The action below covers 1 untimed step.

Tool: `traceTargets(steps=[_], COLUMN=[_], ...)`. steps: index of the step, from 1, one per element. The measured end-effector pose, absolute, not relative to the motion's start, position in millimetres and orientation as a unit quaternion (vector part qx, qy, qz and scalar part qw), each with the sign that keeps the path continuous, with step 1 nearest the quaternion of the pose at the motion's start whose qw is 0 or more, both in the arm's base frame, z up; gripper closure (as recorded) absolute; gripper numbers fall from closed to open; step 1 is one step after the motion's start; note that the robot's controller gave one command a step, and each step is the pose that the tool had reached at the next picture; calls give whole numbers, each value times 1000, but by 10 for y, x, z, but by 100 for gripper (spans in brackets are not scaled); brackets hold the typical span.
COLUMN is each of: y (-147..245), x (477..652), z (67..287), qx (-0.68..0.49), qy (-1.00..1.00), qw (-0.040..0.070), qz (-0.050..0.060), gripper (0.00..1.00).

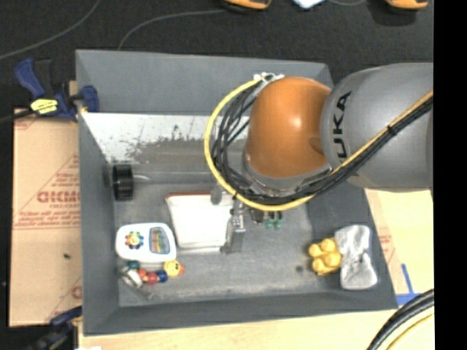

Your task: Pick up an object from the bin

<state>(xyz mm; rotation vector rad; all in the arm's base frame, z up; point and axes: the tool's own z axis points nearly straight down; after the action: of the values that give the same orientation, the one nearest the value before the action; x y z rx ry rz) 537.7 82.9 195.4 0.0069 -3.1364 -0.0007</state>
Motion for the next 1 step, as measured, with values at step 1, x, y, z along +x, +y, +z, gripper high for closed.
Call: traceTargets(steps=[1], y=[1045], x=[5289], z=[922], qx=[111], qy=[-994], qw=[1], qz=[-1], gripper=[0])
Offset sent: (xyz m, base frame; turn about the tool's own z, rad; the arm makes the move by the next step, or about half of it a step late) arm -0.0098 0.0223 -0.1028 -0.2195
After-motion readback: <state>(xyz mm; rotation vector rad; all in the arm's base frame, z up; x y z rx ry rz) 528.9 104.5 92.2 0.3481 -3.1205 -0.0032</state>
